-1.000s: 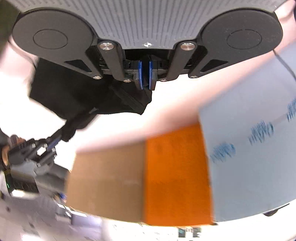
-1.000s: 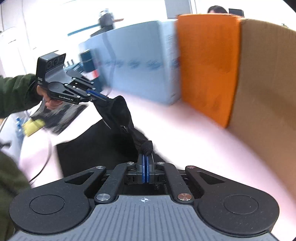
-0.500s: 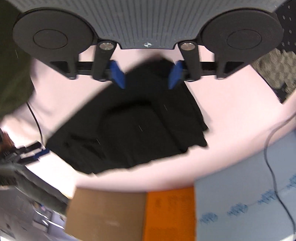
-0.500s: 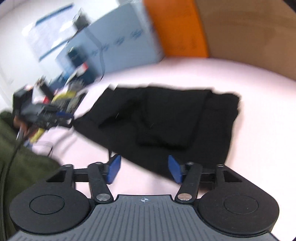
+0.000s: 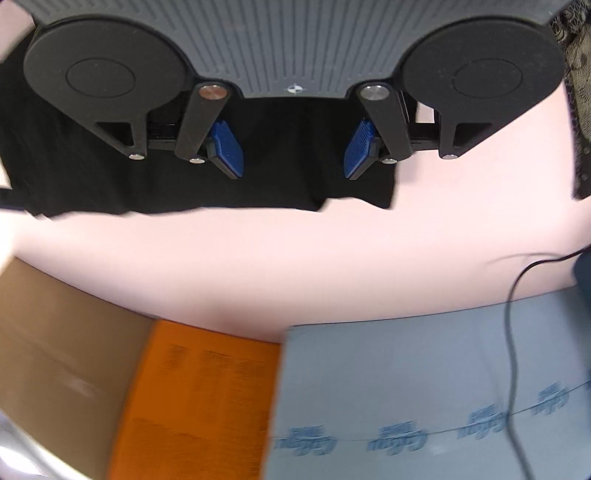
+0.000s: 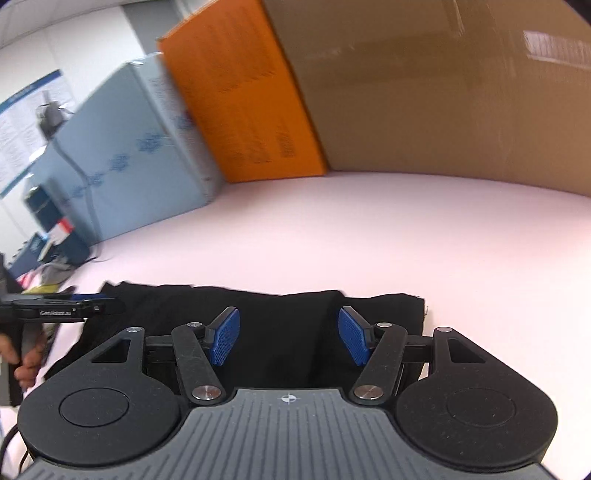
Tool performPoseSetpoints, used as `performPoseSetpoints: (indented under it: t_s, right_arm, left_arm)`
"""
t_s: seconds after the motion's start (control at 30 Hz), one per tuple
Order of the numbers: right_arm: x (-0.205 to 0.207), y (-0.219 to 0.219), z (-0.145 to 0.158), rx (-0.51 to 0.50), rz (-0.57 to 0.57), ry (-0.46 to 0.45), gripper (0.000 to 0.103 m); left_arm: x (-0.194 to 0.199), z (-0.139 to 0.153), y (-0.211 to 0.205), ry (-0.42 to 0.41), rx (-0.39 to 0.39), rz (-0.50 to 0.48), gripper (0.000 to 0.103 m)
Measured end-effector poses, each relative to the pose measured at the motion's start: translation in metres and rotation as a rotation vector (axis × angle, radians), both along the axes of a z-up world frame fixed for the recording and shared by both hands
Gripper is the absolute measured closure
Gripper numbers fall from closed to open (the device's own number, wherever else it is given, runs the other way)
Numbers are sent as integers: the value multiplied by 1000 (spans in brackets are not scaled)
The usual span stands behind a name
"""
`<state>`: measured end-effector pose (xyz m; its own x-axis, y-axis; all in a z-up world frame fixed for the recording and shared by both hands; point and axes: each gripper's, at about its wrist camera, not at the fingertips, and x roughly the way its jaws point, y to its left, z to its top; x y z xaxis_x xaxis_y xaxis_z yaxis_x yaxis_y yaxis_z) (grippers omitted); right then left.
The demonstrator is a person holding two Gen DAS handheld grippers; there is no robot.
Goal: Fold clothes
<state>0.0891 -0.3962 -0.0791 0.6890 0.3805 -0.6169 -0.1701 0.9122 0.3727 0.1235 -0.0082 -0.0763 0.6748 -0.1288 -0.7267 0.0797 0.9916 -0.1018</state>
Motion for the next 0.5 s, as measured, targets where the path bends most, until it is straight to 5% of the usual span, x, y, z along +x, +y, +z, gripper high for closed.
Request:
performPoseSetpoints:
  t_s: [0.1, 0.17, 0.2, 0.37, 0.5]
  right_arm:
    - [7, 5, -7, 15, 4, 15, 47]
    - [10, 8, -11, 3, 12, 24, 84]
    - [11, 10, -12, -3, 16, 29, 94]
    - [6, 2, -13, -36, -37, 25, 99]
    - [0, -3, -13, -25, -52, 12, 98]
  left_arm:
    - [4, -2, 2, -6, -28, 12, 47]
    - [6, -2, 1, -16, -39, -30, 71]
    - [6, -2, -1, -16, -39, -54, 92]
    - [11, -2, 11, -34, 11, -33, 95]
    - [12, 0, 25, -34, -47, -49, 90]
